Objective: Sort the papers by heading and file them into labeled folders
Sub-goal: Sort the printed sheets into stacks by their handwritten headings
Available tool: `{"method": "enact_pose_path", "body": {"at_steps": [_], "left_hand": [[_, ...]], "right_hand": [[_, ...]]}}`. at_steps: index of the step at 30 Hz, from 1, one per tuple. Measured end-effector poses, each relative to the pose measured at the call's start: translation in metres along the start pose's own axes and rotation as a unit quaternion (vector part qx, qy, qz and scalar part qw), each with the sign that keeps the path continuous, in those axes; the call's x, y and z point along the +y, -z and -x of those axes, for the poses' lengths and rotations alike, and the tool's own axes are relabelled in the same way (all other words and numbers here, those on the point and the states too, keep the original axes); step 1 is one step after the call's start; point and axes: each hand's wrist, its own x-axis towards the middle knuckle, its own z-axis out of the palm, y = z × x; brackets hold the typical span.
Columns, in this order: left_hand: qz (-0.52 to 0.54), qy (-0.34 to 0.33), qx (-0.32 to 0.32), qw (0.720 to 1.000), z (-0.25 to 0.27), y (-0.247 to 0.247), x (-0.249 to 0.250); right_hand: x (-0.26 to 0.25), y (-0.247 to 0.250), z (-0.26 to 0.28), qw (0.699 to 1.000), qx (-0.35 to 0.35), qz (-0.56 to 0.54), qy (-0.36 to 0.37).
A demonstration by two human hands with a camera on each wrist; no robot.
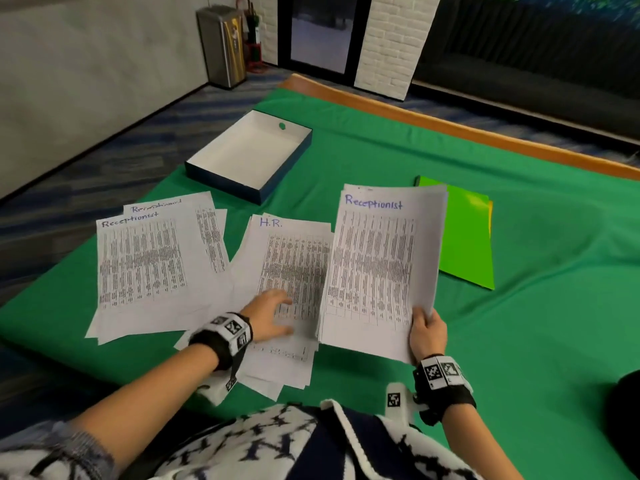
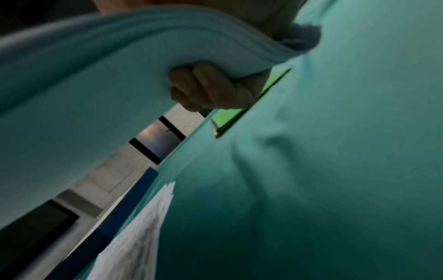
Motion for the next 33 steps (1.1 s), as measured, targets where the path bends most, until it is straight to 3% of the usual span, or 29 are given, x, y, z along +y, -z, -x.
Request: {"method": "enact_pose_path", "body": {"at_steps": [3,12,20,27,33], "left_hand": [[-0.134,0.024,-0.066,0.989,0.002,-0.020,-0.005],[-0.209,0.027,-0.097,0.973,-0.008,-0.025,0.006],[-0.200,0.010,-0.115,0.973,-0.013,-0.022,0.005],[-0.202,0.070,-0.124,0.969,-0.011,-0.039,0.014],[-0.212,0.071,-0.118,0.967,-0.016,-0.033,0.023]], "right_hand": [[0.018,0.002,0.002,0.999,-0.013,0.006,-0.037],[0.052,-0.008,-0.002,0.991,-0.050,0.052,-0.114],[0.068,-0.006,-0.001,0.986,-0.079,0.018,-0.147],[0.067,-0.003,0.001,0.987,-0.075,0.018,-0.138],[0.066,-0.001,0.005,0.987,-0.077,0.006,-0.140]]}}
